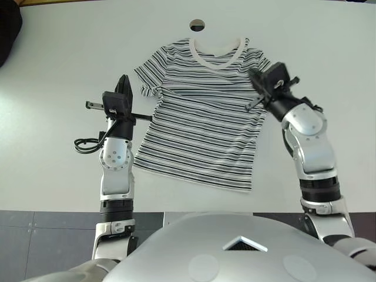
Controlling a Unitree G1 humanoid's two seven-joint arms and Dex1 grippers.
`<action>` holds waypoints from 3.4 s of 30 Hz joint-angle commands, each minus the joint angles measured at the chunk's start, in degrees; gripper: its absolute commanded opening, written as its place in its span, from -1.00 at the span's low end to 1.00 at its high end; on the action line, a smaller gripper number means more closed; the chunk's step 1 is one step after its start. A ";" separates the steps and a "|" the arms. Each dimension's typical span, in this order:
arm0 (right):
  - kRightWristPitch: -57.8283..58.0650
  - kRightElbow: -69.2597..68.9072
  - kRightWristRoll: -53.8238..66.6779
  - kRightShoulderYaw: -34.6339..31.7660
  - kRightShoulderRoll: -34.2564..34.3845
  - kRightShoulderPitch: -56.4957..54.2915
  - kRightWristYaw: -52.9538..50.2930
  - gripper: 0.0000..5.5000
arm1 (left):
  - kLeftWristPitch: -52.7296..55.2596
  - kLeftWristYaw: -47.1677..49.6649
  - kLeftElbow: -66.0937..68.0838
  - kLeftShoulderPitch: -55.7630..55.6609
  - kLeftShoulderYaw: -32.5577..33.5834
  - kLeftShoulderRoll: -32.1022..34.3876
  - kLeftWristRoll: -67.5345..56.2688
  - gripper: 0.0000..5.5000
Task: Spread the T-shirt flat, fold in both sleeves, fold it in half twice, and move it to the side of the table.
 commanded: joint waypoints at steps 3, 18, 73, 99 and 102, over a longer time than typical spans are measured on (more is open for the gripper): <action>-0.02 -4.64 -2.95 11.88 -11.64 8.34 12.61 -0.96 | 0.62 0.31 -0.43 0.19 -0.27 -0.18 0.51 -0.96; -8.27 -3.87 -8.40 18.31 -28.23 13.34 24.66 -0.96 | 0.68 0.19 -0.38 0.02 -1.40 -0.57 1.57 -0.96; -13.91 -17.54 4.47 1.28 -13.41 16.63 4.98 -0.96 | 45.77 -20.60 20.40 -23.39 -3.98 11.14 -9.70 -0.39; -14.55 -15.36 2.58 1.35 -11.23 15.58 4.12 -0.96 | 51.36 -20.38 15.61 -19.28 -4.45 12.86 -11.55 -0.39; -14.70 -15.40 2.56 1.27 -11.21 15.71 3.96 -0.96 | 50.87 -20.80 15.97 -19.03 -4.77 12.95 -11.57 -0.39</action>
